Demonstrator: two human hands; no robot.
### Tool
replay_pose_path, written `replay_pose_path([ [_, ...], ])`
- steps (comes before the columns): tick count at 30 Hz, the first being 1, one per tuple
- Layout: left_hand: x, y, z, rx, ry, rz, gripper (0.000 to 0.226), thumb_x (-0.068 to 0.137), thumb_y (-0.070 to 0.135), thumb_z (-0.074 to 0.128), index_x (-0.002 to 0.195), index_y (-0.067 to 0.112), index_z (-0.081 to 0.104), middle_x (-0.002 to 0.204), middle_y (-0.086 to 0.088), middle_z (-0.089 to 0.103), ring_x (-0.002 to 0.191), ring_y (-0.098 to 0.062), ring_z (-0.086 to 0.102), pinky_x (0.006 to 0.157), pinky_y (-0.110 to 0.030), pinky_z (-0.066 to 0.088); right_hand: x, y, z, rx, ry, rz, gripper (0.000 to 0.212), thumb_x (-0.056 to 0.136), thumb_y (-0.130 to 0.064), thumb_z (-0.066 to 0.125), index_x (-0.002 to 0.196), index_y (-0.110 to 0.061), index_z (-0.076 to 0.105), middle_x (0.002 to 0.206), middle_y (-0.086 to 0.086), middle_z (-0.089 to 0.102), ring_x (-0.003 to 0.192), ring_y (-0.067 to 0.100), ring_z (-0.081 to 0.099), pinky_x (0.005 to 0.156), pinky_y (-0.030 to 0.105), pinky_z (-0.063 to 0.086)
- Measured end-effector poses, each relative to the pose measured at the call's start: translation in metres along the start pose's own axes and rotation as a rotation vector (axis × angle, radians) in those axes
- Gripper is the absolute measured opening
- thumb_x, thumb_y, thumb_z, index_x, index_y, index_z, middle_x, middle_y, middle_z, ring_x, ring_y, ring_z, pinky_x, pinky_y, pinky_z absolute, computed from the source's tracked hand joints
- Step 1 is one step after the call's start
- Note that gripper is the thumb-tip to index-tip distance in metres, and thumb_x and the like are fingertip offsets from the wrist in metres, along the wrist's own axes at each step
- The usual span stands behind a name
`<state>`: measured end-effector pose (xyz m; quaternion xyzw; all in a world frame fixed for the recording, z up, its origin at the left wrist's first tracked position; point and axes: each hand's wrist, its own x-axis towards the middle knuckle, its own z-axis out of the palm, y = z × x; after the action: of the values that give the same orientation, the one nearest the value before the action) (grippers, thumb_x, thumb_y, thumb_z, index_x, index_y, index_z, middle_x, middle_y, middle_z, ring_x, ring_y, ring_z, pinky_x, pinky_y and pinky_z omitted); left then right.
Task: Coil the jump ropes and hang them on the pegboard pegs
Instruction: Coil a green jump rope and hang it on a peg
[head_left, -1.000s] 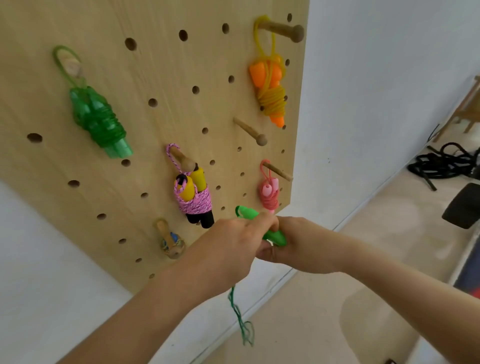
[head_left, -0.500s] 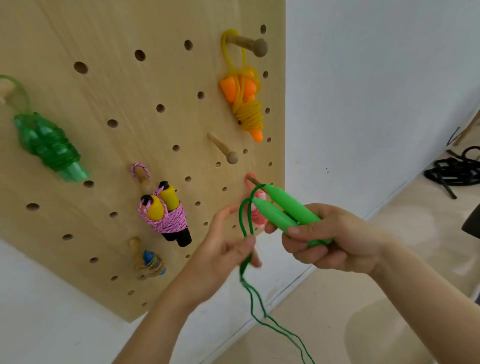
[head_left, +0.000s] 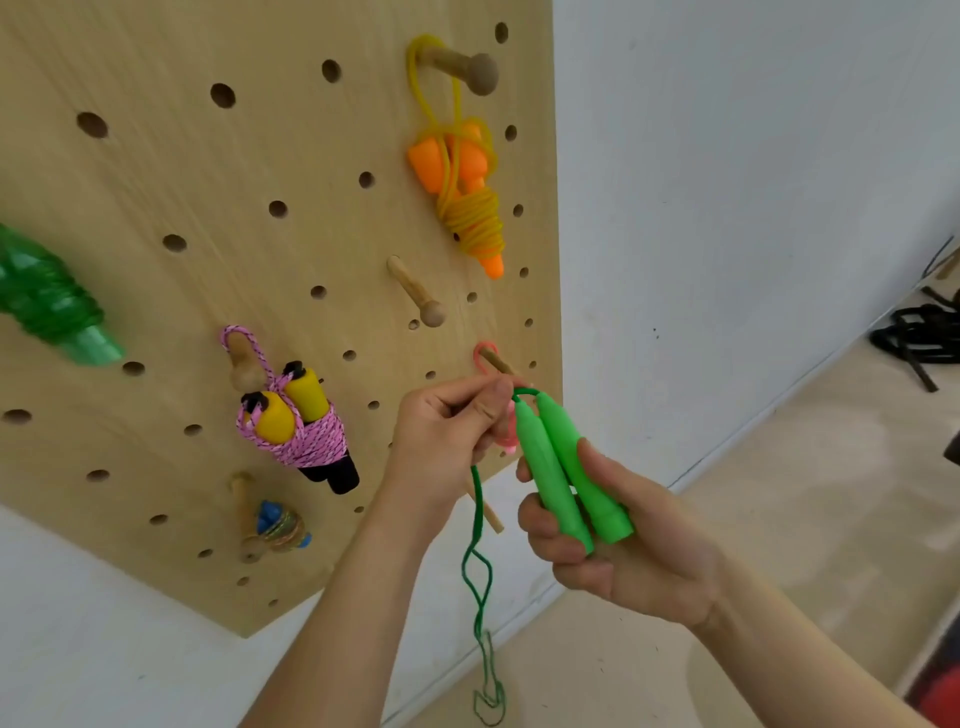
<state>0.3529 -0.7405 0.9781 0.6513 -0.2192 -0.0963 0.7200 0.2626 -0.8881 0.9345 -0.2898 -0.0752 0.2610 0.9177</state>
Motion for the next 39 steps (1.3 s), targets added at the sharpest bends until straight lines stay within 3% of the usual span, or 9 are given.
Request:
replay_pose_path([
  [3,-0.001,-0.012,0.015,-0.193,0.151,-0.119,0.019,0.081,0.028,0.062,0.072,0.015,0.074,0.047,0.004,0.048,0.041,-0.005,0.034,0.04,-0.016,0.03,0.003,0.006,0.016,0.012,0.117,-0.098,0.028,0.085,-0.022,0.07,0.106,-0.006,0.06,0.073,0.008,0.049,0.057,0.013,0.041,0.043,0.016,0.034],
  [6,-0.015,-0.03,0.034,-0.207,0.174,-0.247,0.019,0.093,0.02,0.058,0.082,0.017,0.072,0.055,0.002,0.055,0.05,-0.011,0.05,0.047,-0.022,0.042,0.011,0.008,0.029,-0.225,0.425,-0.28,0.009,0.089,0.002,0.059,0.094,-0.003,0.055,0.069,0.01,0.043,0.052,0.013,0.037,0.037,0.017,0.028],
  [9,-0.031,-0.054,0.027,0.612,-0.084,-0.011,0.022,0.096,0.007,0.046,0.087,0.021,0.061,0.066,0.003,0.054,0.058,-0.012,0.049,0.052,-0.025,0.039,0.019,-0.005,0.017,-0.778,0.805,-0.384,0.017,0.084,0.003,0.056,0.082,-0.012,0.049,0.061,0.004,0.043,0.046,0.01,0.036,0.041,0.021,0.029],
  [11,-0.034,-0.058,0.015,1.234,-0.227,0.283,0.019,0.079,0.002,0.062,0.087,0.019,0.056,0.07,0.002,0.047,0.058,-0.017,0.048,0.05,-0.029,0.035,0.021,-0.01,0.007,-1.236,0.92,-0.314,0.02,0.082,-0.007,0.056,0.081,-0.024,0.045,0.061,-0.004,0.047,0.045,0.008,0.039,0.043,0.019,0.031],
  [14,-0.029,-0.04,0.008,1.467,-0.358,0.426,0.038,0.043,-0.004,0.076,0.071,0.017,0.06,0.063,0.002,0.045,0.052,-0.015,0.046,0.041,-0.025,0.032,0.02,-0.01,0.004,-1.695,0.822,-0.213,0.02,0.085,-0.013,0.052,0.094,-0.023,0.037,0.065,-0.004,0.046,0.061,0.022,0.047,0.048,0.027,0.028],
  [19,-0.018,-0.02,-0.008,1.417,-0.457,0.606,0.025,0.062,0.0,0.076,0.078,0.019,0.071,0.072,0.004,0.063,0.066,-0.017,0.054,0.058,-0.023,0.04,0.018,-0.021,0.019,-1.985,0.594,-0.094,0.037,0.085,-0.016,0.051,0.12,-0.018,0.038,0.072,-0.005,0.041,0.071,0.027,0.045,0.054,0.031,0.029],
  [26,-0.027,-0.004,-0.016,1.207,-0.409,0.651,0.025,0.073,0.001,0.066,0.092,0.014,0.072,0.084,0.002,0.071,0.076,-0.02,0.063,0.064,-0.033,0.047,0.018,-0.023,0.025,-1.944,0.483,-0.227,0.062,0.087,-0.038,0.065,0.136,-0.017,0.032,0.093,-0.001,0.06,0.079,0.028,0.056,0.07,0.039,0.046],
  [32,-0.035,0.01,-0.018,0.709,-0.315,0.296,0.017,0.085,0.019,0.066,0.101,0.021,0.074,0.09,0.01,0.072,0.084,-0.008,0.066,0.073,-0.029,0.052,0.019,-0.026,0.033,-2.042,0.425,-0.26,0.054,0.091,-0.028,0.057,0.136,-0.014,0.031,0.095,-0.001,0.058,0.075,0.022,0.05,0.068,0.035,0.042],
  [39,-0.041,0.017,-0.02,1.156,-0.328,0.617,0.015,0.091,0.028,0.059,0.093,0.017,0.07,0.071,0.008,0.064,0.063,-0.007,0.054,0.055,-0.025,0.044,0.02,-0.02,0.031,-2.009,0.463,-0.278,0.055,0.088,-0.024,0.054,0.137,-0.012,0.031,0.081,-0.009,0.047,0.067,0.02,0.046,0.062,0.033,0.039],
])
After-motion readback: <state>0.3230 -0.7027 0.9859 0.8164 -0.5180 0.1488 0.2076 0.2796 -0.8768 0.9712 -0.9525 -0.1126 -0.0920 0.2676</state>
